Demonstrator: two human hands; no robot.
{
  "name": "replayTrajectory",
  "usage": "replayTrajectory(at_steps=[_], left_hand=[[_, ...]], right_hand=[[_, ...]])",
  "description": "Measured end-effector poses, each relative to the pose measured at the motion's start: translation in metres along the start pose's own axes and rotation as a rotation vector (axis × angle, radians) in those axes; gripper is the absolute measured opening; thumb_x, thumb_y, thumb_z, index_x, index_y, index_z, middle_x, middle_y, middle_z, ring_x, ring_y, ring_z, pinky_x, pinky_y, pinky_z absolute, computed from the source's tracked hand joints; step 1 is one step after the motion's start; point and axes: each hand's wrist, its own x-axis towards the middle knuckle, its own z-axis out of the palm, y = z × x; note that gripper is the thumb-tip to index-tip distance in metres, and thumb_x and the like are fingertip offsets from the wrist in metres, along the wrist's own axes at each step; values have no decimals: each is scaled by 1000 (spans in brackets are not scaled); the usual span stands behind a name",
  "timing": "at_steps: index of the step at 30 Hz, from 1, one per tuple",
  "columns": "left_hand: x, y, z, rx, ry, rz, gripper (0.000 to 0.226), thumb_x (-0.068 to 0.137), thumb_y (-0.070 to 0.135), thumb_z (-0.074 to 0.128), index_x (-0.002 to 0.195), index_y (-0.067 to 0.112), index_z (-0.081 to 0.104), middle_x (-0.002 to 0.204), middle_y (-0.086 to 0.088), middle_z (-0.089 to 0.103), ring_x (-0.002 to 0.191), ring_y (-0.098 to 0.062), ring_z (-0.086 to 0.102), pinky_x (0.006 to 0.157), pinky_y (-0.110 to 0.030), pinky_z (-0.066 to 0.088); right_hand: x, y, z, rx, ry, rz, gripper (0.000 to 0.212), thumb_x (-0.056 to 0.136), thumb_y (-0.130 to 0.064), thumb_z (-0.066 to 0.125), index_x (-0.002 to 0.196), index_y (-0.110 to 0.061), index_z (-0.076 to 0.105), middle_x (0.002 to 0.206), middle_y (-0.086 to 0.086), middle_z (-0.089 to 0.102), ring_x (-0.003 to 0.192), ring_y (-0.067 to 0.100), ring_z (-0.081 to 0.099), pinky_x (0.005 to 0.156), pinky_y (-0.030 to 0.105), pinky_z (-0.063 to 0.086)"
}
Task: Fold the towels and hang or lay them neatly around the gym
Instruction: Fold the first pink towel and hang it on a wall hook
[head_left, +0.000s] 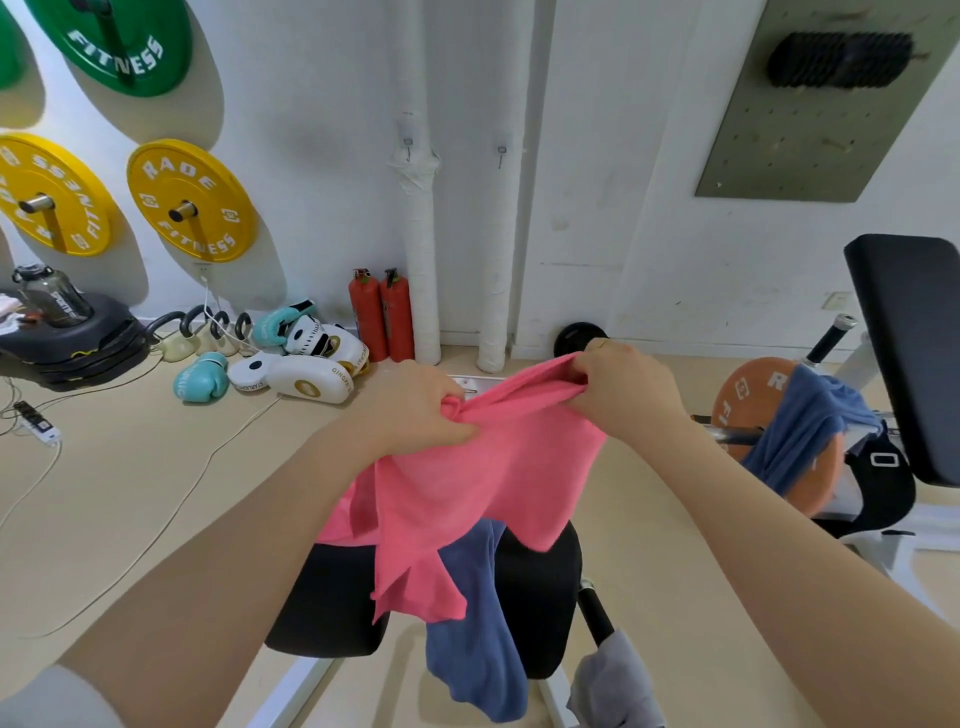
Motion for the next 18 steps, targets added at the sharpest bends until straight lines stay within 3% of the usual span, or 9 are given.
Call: replayTrajectory(at_steps=[4, 6, 8, 9, 12, 13, 16, 18], left_hand=[[7, -17, 11, -29, 262, -123, 41, 86, 27, 50, 52, 16, 30, 50, 0, 37, 58, -23, 43, 57, -34, 36], [9, -24, 14, -58, 332, -188, 43, 89, 26, 48, 51, 16, 30, 50, 1, 37, 57, -23, 42, 53, -34, 31], [10, -31, 15, -70, 392, -212, 46, 90, 29, 47, 49, 18, 29, 50, 1, 37, 59, -25, 43, 53, -32, 28], [11, -34, 14, -68, 426, -216, 45, 89, 33, 47, 50, 17, 32, 52, 0, 40, 61, -27, 45, 55, -32, 31], [12, -41, 10, -46, 501, -214, 34, 78, 43, 43, 68, 15, 61, 66, -5, 61, 72, -29, 57, 64, -36, 46], [13, -41, 8, -45, 513, -215, 31, 77, 40, 45, 73, 17, 65, 70, -5, 65, 74, -28, 59, 66, -36, 49], [16, -40, 7, -68, 497, -223, 27, 77, 32, 48, 59, 14, 54, 58, -5, 56, 65, -27, 55, 62, -36, 47], [18, -40, 8, -176, 433, -189, 39, 80, 27, 58, 49, 17, 38, 47, 0, 39, 51, -16, 41, 57, -33, 39]], right_hand=[[-3, 7, 0, 257, -102, -168, 22, 83, -33, 65, 79, -11, 63, 110, 5, 54, 84, 17, 48, 70, 23, 30], [-6, 6, -3, 284, -101, -270, 24, 89, -29, 58, 90, -7, 66, 125, 6, 54, 96, 17, 52, 75, 20, 31], [-7, 5, -5, 139, -33, -308, 32, 96, -28, 45, 110, -7, 64, 135, 6, 51, 114, 19, 54, 87, 23, 38], [-9, 3, -5, 59, 44, -349, 34, 97, -28, 41, 112, -8, 63, 130, 8, 55, 111, 22, 58, 88, 27, 45], [-8, 5, 2, -17, 195, -527, 39, 89, -29, 41, 73, -7, 69, 82, 7, 70, 67, 25, 64, 61, 27, 51], [-6, 8, 5, -7, 204, -518, 40, 88, -31, 43, 67, -8, 68, 75, 3, 69, 64, 24, 60, 64, 28, 48], [0, 11, 7, -88, 129, -344, 33, 90, -40, 46, 77, -22, 71, 75, -8, 65, 83, 19, 48, 76, 27, 18], [3, 14, 6, 5, 1, -271, 29, 95, -34, 45, 83, -17, 66, 77, -7, 58, 83, 17, 42, 76, 27, 16]])
